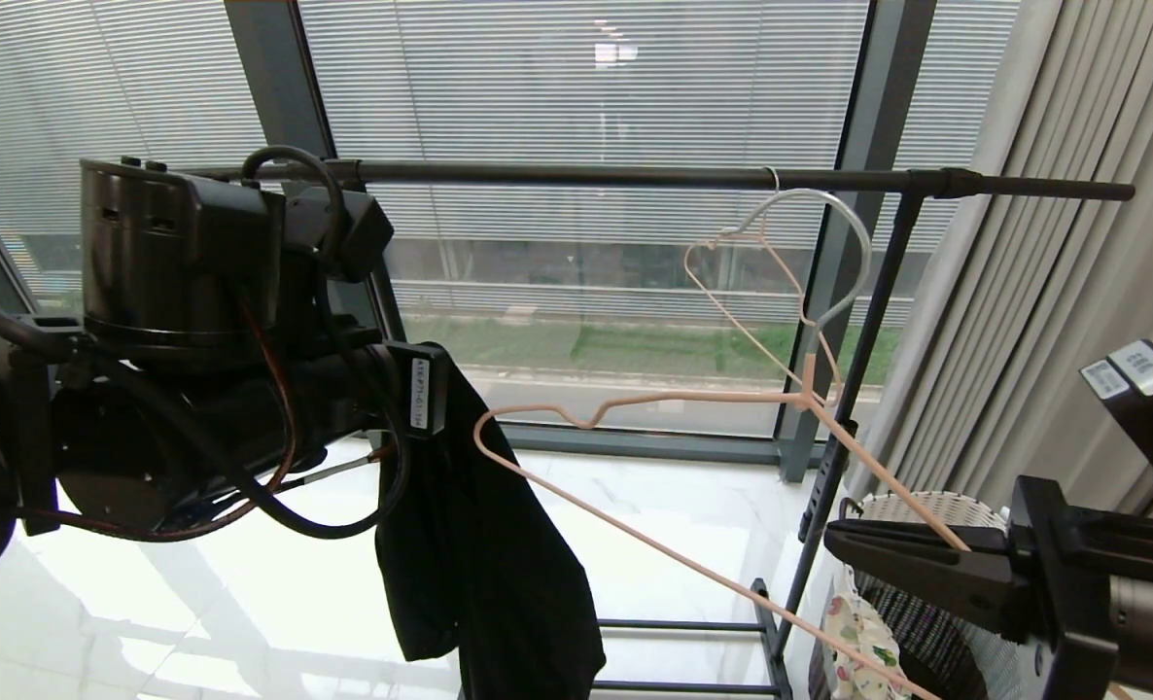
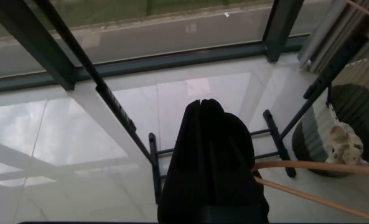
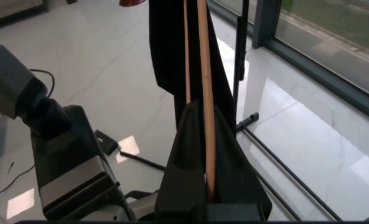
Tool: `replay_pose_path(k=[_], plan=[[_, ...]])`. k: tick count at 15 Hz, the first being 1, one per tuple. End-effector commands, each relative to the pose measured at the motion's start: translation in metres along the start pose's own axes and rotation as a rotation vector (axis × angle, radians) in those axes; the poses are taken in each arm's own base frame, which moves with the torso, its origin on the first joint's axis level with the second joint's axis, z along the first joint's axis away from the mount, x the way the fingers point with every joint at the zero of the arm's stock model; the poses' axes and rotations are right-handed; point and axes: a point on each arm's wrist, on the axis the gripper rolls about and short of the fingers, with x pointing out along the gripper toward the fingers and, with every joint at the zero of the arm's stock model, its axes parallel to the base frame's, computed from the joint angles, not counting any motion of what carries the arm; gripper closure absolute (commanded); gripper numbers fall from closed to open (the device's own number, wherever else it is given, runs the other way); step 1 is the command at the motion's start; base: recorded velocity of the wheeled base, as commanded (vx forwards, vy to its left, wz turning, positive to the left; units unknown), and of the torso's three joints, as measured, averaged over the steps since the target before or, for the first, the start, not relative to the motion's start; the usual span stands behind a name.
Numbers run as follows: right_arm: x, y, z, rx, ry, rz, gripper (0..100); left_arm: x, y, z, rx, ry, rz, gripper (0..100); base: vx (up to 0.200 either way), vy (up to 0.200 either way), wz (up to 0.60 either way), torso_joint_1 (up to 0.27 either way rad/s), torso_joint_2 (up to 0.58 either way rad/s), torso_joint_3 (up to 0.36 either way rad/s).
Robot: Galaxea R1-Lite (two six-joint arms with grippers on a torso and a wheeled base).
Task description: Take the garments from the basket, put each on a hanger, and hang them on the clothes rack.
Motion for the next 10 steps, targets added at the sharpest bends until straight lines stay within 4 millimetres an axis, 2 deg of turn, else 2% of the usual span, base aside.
replay_pose_path(k=[1,10], plan=[[0.015,-0.005,-0.004,0.007,0.028,-0.005,100,-0.01,-0.004,0.004,0.013,-0.026,-0.043,100,0.0,0.0,0.0,0.0,0.0,0.0],[0.02,0.002,0.006,-0.007,-0.008,0.036,100,-0.016,-0.01,0.0,0.101,-0.03,-0.154,100,0.0,0.0,0.0,0.0,0.0,0.0]])
